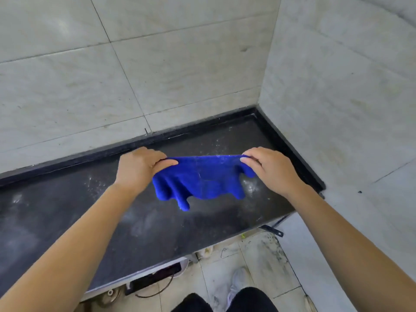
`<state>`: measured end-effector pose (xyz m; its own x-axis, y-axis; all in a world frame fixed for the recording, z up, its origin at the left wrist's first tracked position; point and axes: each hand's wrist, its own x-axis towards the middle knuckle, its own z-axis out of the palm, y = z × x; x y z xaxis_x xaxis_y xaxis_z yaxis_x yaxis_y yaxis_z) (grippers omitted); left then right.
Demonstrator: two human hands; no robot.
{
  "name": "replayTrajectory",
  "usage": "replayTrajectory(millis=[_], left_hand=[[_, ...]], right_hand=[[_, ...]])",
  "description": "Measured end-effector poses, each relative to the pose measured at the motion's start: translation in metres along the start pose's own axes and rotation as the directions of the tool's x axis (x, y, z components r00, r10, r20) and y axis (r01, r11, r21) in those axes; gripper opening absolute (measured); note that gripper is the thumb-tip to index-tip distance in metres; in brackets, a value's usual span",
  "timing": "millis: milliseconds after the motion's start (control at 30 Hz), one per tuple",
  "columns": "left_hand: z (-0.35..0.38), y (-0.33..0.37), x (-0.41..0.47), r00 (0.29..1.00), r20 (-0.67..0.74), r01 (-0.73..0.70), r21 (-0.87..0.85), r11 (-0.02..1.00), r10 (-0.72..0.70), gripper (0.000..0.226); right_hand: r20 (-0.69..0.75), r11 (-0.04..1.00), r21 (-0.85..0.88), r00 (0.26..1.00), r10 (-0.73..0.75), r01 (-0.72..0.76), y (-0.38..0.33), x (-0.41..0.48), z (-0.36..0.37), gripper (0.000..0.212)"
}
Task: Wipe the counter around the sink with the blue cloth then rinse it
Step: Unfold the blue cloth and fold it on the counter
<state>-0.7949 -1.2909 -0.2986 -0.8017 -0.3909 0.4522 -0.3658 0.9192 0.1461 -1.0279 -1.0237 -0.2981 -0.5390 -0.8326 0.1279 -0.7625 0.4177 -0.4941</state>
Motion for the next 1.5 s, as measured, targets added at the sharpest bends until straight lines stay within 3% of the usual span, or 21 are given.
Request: replayTrajectory(millis=[67, 167, 233, 333, 367, 433, 467, 533, 667, 700, 900, 1167, 1367, 1433, 1500], left_hand=[[-0.003, -0.002, 0.007, 0.982, -0.174, -0.053, 0.096, 0.994, 0.069, 0.046], [0.006, -0.007, -0.016, 0.975, -0.196, -0.057, 0.217, 0.974, 0.1, 0.04], [0.027, -0.009, -0.048, 0.993, -0.11, -0.017, 0.231, 0.973, 0.044, 0.046], [0.074, 0.001, -0.104, 0.976, 0.212, 0.023, 0.141, 0.99, -0.053, 0.059], [0.089, 0.008, -0.122, 0.917, 0.391, 0.02, 0.143, 0.99, -0.075, 0.062], [0.114, 0.024, -0.151, 0.668, 0.723, 0.023, 0.217, 0.976, -0.176, 0.058], [0.122, 0.03, -0.163, 0.563, 0.797, 0.03, 0.242, 0.97, -0.216, 0.055], [0.131, 0.037, -0.178, 0.5, 0.826, 0.088, 0.25, 0.964, -0.259, 0.054], [0.141, 0.023, -0.175, 0.692, 0.669, 0.202, 0.179, 0.963, -0.27, 0.051], [0.143, 0.016, -0.171, 0.714, 0.645, 0.229, 0.153, 0.961, -0.272, 0.051], [0.152, -0.002, -0.145, 0.606, 0.729, 0.253, 0.204, 0.946, -0.319, 0.067], [0.209, 0.022, -0.125, 0.641, 0.697, 0.285, 0.171, 0.943, -0.32, 0.079], [0.249, 0.052, -0.121, 0.617, 0.685, 0.355, 0.197, 0.914, -0.387, 0.083], [0.258, 0.056, -0.126, 0.598, 0.701, 0.347, 0.212, 0.914, -0.39, 0.085], [0.262, 0.056, -0.13, 0.623, 0.676, 0.344, 0.213, 0.914, -0.392, 0.084]], right_hand=[[-0.056, 0.996, 0.013, 0.995, -0.084, 0.085, 0.008, 0.02, 0.002, 0.023], [-0.089, 0.977, -0.037, 0.973, -0.213, 0.211, 0.021, 0.028, 0.025, 0.021], [-0.052, 0.97, -0.083, 0.971, -0.235, 0.231, 0.035, 0.02, 0.052, 0.021], [0.117, 0.959, -0.13, 0.964, -0.239, 0.253, 0.06, -0.011, 0.112, 0.017], [0.226, 0.961, -0.133, 0.951, -0.21, 0.244, 0.065, -0.024, 0.131, 0.019], [0.501, 0.971, -0.148, 0.861, -0.091, 0.189, 0.07, -0.052, 0.158, 0.025], [0.594, 0.972, -0.157, 0.803, -0.05, 0.177, 0.07, -0.064, 0.167, 0.027], [0.66, 0.977, -0.163, 0.751, 0.005, 0.137, 0.07, -0.078, 0.175, 0.029], [0.619, 0.98, -0.191, 0.782, 0.076, 0.056, 0.065, -0.058, 0.174, 0.027], [0.597, 0.979, -0.198, 0.797, 0.092, 0.035, 0.063, -0.05, 0.174, 0.026], [0.477, 0.966, -0.222, 0.849, 0.229, -0.135, 0.053, -0.002, 0.188, 0.032], [0.313, 0.927, -0.163, 0.874, 0.373, -0.337, 0.08, 0.094, 0.219, 0.029], [0.337, 0.945, -0.211, 0.889, 0.312, -0.252, 0.105, 0.138, 0.251, 0.021], [0.294, 0.924, -0.249, 0.886, 0.358, -0.291, 0.122, 0.142, 0.248, 0.022], [0.23, 0.898, -0.244, 0.877, 0.421, -0.367, 0.141, 0.142, 0.242, 0.022]])
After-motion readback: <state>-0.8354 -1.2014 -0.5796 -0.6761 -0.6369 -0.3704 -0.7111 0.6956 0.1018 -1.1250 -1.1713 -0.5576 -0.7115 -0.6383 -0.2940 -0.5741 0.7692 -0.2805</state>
